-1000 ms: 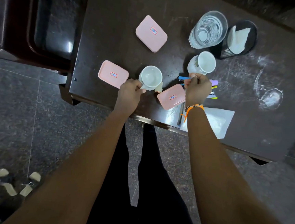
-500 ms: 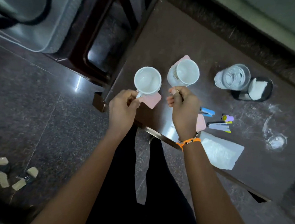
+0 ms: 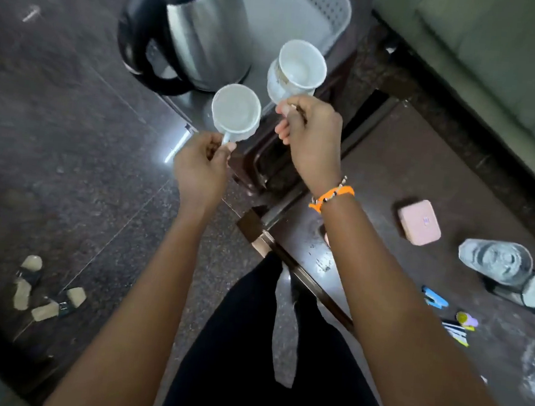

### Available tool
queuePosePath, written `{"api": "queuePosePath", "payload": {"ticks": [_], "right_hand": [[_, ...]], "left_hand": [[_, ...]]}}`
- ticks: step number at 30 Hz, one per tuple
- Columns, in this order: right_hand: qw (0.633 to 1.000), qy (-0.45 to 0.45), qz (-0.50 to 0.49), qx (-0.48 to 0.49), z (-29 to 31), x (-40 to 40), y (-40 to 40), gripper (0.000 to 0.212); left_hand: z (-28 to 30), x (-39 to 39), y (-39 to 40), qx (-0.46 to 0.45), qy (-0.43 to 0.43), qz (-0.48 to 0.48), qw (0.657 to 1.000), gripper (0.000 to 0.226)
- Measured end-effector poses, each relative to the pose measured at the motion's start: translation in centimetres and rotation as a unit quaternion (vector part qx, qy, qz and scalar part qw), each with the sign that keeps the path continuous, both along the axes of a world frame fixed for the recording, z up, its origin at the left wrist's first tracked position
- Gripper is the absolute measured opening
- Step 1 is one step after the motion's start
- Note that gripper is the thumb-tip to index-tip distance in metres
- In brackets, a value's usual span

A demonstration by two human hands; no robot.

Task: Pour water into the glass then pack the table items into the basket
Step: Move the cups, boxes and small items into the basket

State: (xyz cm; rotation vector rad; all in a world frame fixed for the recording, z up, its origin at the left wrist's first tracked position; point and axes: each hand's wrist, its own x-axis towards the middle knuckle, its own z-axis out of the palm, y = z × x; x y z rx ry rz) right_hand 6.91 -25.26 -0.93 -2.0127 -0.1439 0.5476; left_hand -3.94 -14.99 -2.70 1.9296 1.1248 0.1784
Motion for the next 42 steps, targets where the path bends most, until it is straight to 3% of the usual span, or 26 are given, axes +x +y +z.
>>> {"api": "queuePosePath", "payload": {"ticks": [7, 14, 21, 29, 34, 37, 42], "right_hand": [[0.997, 0.047, 0.010, -0.060, -3.5, 3.9, 7.2, 0.021], [0.990, 0.040, 0.025, -0.131, -6.9, 5.5, 9.1, 0.023], [0.969, -0.025, 0.103, -0.221, -7.1, 5.4, 10.4, 0.022], [0.903, -0.095, 0.190, -0.374, -7.6, 4.8, 9.9, 0.030], [0.873, -0.147, 0.228, -0.405, -7.7, 3.5, 8.8, 0.031], [0.892, -0.144, 0.216, -0.369, -6.7, 3.1, 8.3, 0.034], [0.942, -0.137, 0.116, -0.282, -4.8, 0.6, 2.6, 0.035]], "left_hand": [[-3.0, 3.5, 5.4, 0.032, 0.080, -0.023, 0.996, 0.014], [-4.9, 4.7, 6.8, 0.054, 0.152, -0.081, 0.984, 0.019], [-6.3, 4.9, 7.6, 0.153, 0.256, -0.189, 0.935, 0.023], [-4.5, 3.7, 5.3, 0.149, 0.208, -0.147, 0.955, 0.038], [-2.8, 2.1, 2.0, 0.099, 0.105, -0.101, 0.984, 0.018], [-2.5, 1.3, 0.1, 0.063, 0.077, -0.093, 0.991, 0.013], [-3.0, 0.1, -3.9, -0.023, 0.091, -0.118, 0.989, 0.010]]}}
